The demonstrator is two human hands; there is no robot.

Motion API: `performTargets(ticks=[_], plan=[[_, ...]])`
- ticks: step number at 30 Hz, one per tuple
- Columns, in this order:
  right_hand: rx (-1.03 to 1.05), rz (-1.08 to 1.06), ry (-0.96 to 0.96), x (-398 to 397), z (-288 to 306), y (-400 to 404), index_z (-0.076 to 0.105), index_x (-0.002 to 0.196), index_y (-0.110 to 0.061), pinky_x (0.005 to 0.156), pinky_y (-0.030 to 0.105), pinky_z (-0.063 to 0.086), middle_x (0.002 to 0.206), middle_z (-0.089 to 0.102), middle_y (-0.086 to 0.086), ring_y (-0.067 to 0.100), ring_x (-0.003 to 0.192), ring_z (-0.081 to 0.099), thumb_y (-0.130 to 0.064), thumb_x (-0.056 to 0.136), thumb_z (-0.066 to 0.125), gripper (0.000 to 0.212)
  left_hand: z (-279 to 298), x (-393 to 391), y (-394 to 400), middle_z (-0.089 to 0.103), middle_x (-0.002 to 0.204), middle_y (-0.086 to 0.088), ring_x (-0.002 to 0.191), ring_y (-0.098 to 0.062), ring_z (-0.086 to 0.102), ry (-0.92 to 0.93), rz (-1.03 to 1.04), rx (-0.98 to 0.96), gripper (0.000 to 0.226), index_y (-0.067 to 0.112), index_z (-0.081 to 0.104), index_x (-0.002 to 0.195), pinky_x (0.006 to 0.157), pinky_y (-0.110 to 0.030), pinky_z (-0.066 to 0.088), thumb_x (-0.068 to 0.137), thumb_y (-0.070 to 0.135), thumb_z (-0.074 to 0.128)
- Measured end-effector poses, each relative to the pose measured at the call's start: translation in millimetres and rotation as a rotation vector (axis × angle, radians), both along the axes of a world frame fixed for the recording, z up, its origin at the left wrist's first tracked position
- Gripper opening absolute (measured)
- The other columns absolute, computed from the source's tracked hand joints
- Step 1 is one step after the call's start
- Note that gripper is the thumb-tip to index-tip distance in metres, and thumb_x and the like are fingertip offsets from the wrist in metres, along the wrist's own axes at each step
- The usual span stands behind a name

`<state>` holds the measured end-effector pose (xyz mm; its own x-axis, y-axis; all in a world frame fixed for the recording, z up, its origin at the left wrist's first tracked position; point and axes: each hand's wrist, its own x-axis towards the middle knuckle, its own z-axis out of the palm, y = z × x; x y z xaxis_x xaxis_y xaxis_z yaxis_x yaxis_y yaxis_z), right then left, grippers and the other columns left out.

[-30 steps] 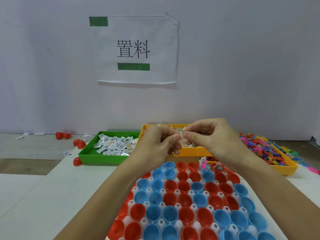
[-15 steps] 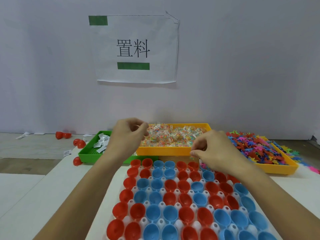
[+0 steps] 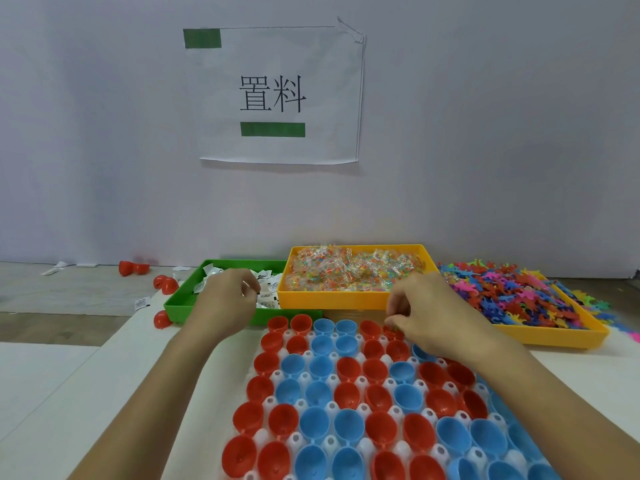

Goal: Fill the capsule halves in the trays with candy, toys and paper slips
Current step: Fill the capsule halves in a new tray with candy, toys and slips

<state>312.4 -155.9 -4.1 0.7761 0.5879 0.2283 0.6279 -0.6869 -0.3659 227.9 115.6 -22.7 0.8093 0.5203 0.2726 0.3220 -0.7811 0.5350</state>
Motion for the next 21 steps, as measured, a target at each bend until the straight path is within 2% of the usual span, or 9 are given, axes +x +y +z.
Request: performTargets(ticks=[3, 5, 7, 10, 16, 19, 21], plan=[[-0.037, 0.017, 0.003, 0, 0, 0, 0.077, 0.084, -0.019, 0.076, 0.03, 0.06, 0.09, 0.071, -0.004, 0.006, 0.079, 0.065, -0.018, 0.09, 0.072, 0.008, -8, 2, 1, 0.063, 0.099, 0.005, 0.09, -0.017, 0.054, 0.122, 0.016, 0.112, 0.023, 0.025, 0.063, 0.092, 0.096, -0.042, 0.041, 0.097, 0.014, 0.043], [-0.058, 0.041, 0.005, 0, 0, 1, 0.079, 0.089, -0.018, 0.075, 0.029, 0.06, 0.094, 0.072, -0.003, 0.007, 0.079, 0.065, -0.017, 0.092, 0.069, 0.01, -10, 3, 3, 0.061, 0.099, 0.007, 0.092, -0.017, 0.05, 0.171, 0.034, 0.153, 0.022, 0.026, 0.06, 0.092, 0.093, -0.043, 0.031, 0.097, 0.016, 0.041], [-0.072, 0.055, 0.004, 0, 0, 0, 0.079, 0.092, -0.017, 0.076, 0.028, 0.059, 0.096, 0.072, -0.002, 0.007, 0.081, 0.065, -0.015, 0.093, 0.067, 0.012, -12, 4, 4, 0.062, 0.1, 0.006, 0.093, -0.017, 0.051, 0.212, 0.031, 0.154, 0.024, 0.025, 0.06, 0.092, 0.093, -0.044, 0.028, 0.097, 0.017, 0.039], [-0.085, 0.072, -0.003, 0, 3, -1, 0.079, 0.095, -0.016, 0.078, 0.028, 0.058, 0.099, 0.073, 0.0, 0.008, 0.085, 0.065, -0.014, 0.094, 0.064, 0.015, -11, 4, 3, 0.063, 0.099, 0.006, 0.092, -0.018, 0.053, 0.255, 0.018, 0.147, 0.028, 0.022, 0.066, 0.094, 0.101, -0.049, 0.03, 0.097, 0.017, 0.038], [-0.063, 0.093, 0.004, 1, 8, -4, 0.08, 0.091, -0.017, 0.07, 0.018, 0.054, 0.093, 0.073, -0.007, 0.002, 0.077, 0.063, -0.014, 0.093, 0.066, 0.015, -4, 1, 0, 0.07, 0.088, 0.003, 0.083, -0.02, 0.058, 0.213, 0.021, 0.089, 0.03, 0.017, 0.073, 0.091, 0.095, -0.044, 0.042, 0.094, 0.014, 0.044], [-0.027, 0.08, -0.007, 4, 11, -7, 0.08, 0.091, -0.018, 0.063, 0.011, 0.047, 0.089, 0.072, -0.011, -0.001, 0.074, 0.062, -0.016, 0.093, 0.066, 0.014, -1, -1, -2, 0.073, 0.088, 0.002, 0.086, -0.022, 0.063, 0.109, 0.023, 0.038, 0.021, 0.015, 0.078, 0.089, 0.093, -0.047, 0.049, 0.091, 0.016, 0.057], [0.0, 0.071, -0.017, 6, 13, -9, 0.08, 0.09, -0.019, 0.061, 0.009, 0.046, 0.085, 0.072, -0.012, -0.003, 0.071, 0.062, -0.018, 0.093, 0.066, 0.014, 0, -1, -3, 0.073, 0.085, 0.0, 0.086, -0.019, 0.065, -0.011, 0.029, 0.008, 0.011, 0.012, 0.079, 0.089, 0.087, -0.043, 0.053, 0.087, 0.019, 0.069]])
